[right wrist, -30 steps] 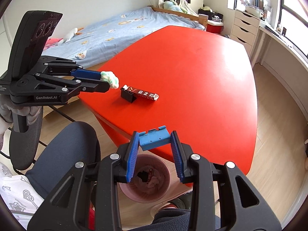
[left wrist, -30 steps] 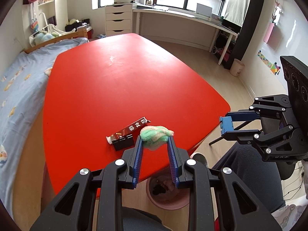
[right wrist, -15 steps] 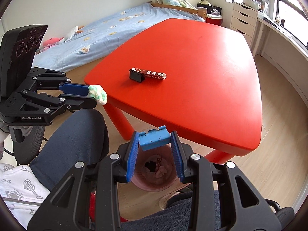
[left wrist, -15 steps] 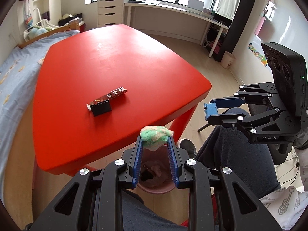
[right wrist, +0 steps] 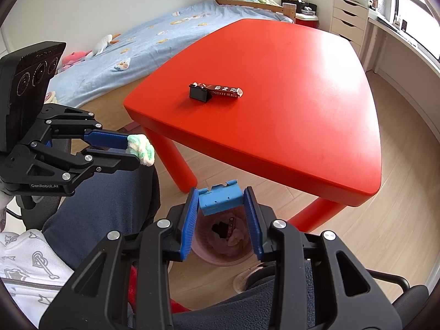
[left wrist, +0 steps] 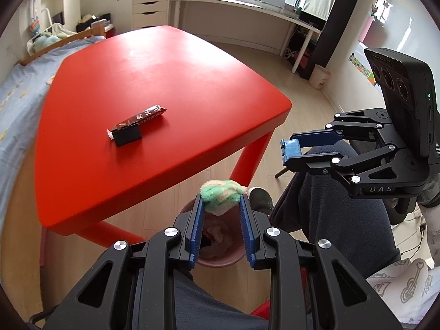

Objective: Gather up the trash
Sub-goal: 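Open both tools to drop the tissue and lighter into the wastebasket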

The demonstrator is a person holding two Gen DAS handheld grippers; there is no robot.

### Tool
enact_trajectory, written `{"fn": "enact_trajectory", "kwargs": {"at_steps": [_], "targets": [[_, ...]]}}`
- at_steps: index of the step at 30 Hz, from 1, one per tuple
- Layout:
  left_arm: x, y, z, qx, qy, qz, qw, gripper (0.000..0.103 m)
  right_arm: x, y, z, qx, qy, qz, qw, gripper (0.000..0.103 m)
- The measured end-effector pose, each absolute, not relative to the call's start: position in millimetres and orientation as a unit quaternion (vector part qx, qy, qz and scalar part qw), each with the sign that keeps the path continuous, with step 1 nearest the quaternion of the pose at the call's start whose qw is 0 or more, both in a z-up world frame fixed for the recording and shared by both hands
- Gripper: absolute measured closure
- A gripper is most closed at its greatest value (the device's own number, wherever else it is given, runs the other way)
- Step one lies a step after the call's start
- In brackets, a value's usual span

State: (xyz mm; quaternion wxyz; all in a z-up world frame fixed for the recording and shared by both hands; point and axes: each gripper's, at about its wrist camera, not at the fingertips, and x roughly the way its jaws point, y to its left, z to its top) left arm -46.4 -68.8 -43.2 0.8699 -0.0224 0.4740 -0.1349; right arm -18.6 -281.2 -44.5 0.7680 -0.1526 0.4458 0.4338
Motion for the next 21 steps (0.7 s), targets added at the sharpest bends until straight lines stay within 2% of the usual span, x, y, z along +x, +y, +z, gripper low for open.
{"fn": "enact_trajectory", "kwargs": {"at_steps": [10,12,13,14,15,16,17,19,21], "targets": [[-44.7,-68.6,-46.5,-0.026,0.479,-0.14,0.866,0.078,-15.9,-282.0,-45.0,-0.143,0.448,0.443,0.763,0.069],[-44.0,-68.9,-47.3,-0.028,0.481,-0.146,0.864,0.074,-15.5,-281.7,-45.6,-0.141,0.449,0.447,0.761,0.068],[-43.8,-69.4,-47.6,-0.027,0.482,-0.148,0.863,0.071,-14.8,-281.6,-46.2,-0.141,0.451,0.447,0.759,0.064],[-43.5,-69.1,-48.0,-0.025,0.482,-0.145,0.864,0.056,-14.2,-282.1,-46.9,-0.141,0.451,0.446,0.76,0.042],[-42.8,-67.5,-47.8,-0.022,0.479,-0.138,0.867,0.034,-13.4,-282.6,-47.2,-0.141,0.449,0.441,0.764,0.03],[-43.4,-65.5,-47.1,-0.025,0.473,-0.13,0.871,0.024,-12.5,-283.5,-47.5,-0.139,0.448,0.436,0.768,0.017],[-44.1,-62.4,-45.7,-0.031,0.466,-0.124,0.875,0.012,-11.1,-284.0,-48.5,-0.138,0.451,0.432,0.769,0.015],[-43.4,-59.0,-45.3,-0.034,0.466,-0.114,0.877,0.01,-9.7,-283.6,-52.0,-0.144,0.455,0.422,0.771,0.008],[-43.4,-55.5,-45.9,-0.034,0.466,-0.104,0.878,0.008,-8.9,-283.6,-54.3,-0.145,0.459,0.419,0.77,0.007]]}}
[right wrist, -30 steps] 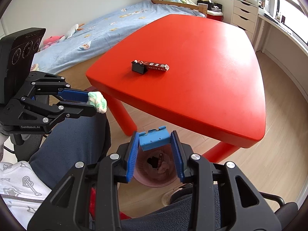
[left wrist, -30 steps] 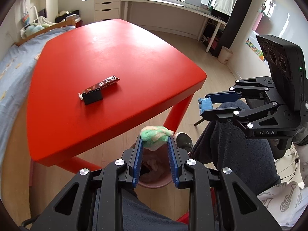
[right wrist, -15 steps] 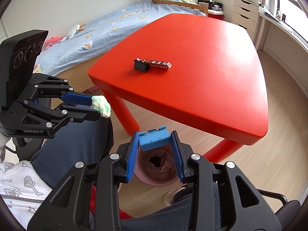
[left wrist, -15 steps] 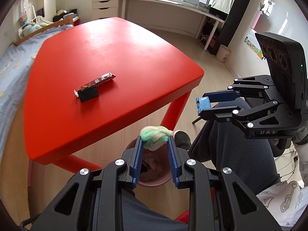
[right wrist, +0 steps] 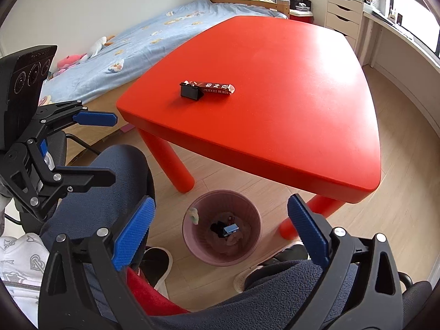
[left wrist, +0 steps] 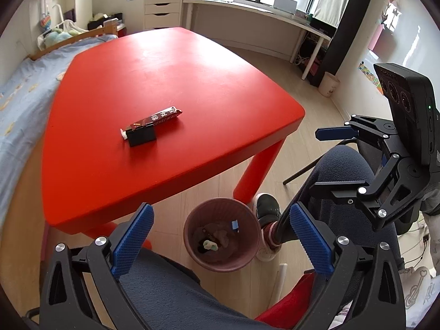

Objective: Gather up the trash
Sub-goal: 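Open both tools to drop the tissue and lighter into the wastebasket, then move both open tools back to the red box with black clip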

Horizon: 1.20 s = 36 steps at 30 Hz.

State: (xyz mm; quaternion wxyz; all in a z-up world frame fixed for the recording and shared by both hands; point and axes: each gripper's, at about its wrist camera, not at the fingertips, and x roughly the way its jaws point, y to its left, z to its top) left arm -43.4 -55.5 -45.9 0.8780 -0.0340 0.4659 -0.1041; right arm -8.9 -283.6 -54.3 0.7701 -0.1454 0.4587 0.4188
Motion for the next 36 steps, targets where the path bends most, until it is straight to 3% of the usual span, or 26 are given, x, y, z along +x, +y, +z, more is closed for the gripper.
{"fn": "enact_trajectory", "kwargs": {"at_steps": [36], "targets": [[-29.5,-23.4,-37.3,-0.06,0.462,-0.054,0.883,0.008,16.3,-259.6,-30.9,-0.16,0.432,0.443,0.769,0.003]]}}
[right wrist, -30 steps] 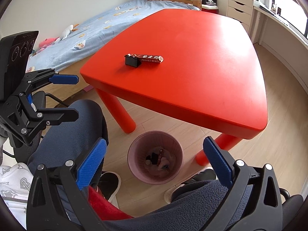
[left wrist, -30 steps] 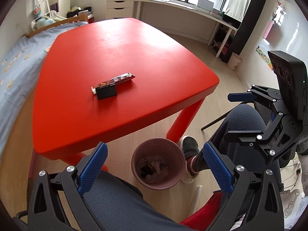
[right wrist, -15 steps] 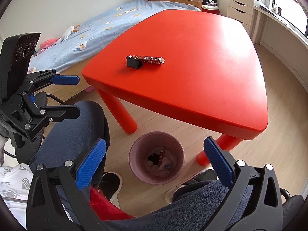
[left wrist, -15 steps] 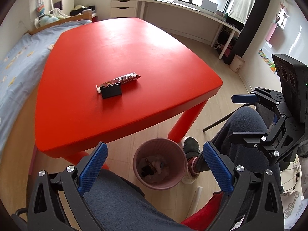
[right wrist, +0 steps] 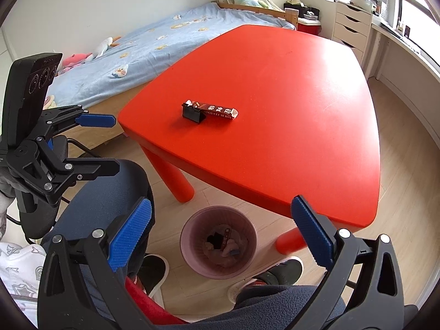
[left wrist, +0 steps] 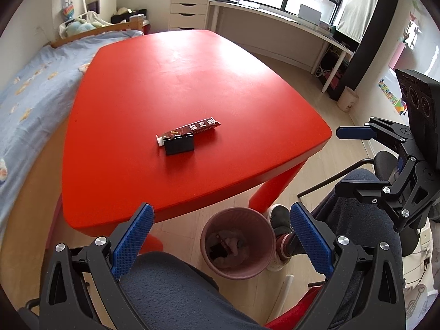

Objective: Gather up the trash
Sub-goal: 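Move both open tools back to the red box with black clip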

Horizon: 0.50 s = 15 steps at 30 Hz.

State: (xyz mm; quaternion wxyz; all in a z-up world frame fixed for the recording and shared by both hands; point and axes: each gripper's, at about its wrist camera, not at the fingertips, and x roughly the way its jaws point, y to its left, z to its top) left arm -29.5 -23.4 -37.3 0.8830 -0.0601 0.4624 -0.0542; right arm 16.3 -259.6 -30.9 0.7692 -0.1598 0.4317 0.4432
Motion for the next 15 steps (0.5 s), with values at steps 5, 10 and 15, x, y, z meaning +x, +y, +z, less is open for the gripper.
{"fn": "enact_trajectory", "kwargs": {"at_steps": [5,10,15], "targets": [[-16.3,-12.2,-34.8,-0.06,0.458,-0.043,0.886,0.008,34.9,-241.1,-22.8,-0.179,0.418,0.459,0.764,0.003],[-1.5,-1.9,-37.4,-0.06,0.46,-0.032,0.885,0.008,52.6,-218.9,-21.4,-0.197,0.406,0.477,0.754,0.003],[14.0,4.8,-45.5,-0.061,0.469,-0.018,0.881,0.008,74.2,-193.9,-28.0,-0.221,0.4,0.493,0.74,0.003]]}}
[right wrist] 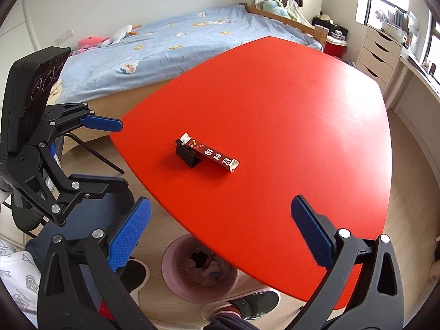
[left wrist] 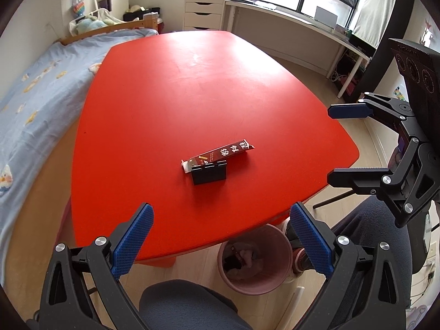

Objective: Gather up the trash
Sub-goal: 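Move both open tools back to the red box with black clip, then grasp the black binder clip with the left tool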

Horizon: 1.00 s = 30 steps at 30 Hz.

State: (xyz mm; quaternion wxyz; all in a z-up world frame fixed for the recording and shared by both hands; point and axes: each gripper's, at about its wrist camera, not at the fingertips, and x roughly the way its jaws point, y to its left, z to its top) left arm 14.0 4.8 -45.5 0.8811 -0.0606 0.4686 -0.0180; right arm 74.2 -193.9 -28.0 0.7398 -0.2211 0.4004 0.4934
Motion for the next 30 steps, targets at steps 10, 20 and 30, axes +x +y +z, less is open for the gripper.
{"fn": "enact_trajectory", "kwargs": {"at_steps": [10,20,30], "targets": [[40.6,9.1,-73.4,-0.068,0.49,0.001,0.869,0.008,112.5,-152.9,-63.4,-0.254,0.401,0.52,0.71,0.003],[53.9,8.2,-96.8,-0.074,0.501,0.019,0.862,0.008,128.0,-123.5,-96.2,-0.283,0.406,0.539,0.681,0.019],[62.0,4.5,-99.7,-0.056,0.486,0.036,0.871,0.008,129.4,-113.7,-100.4,-0.28,0.38,0.554,0.685,0.056]]}}
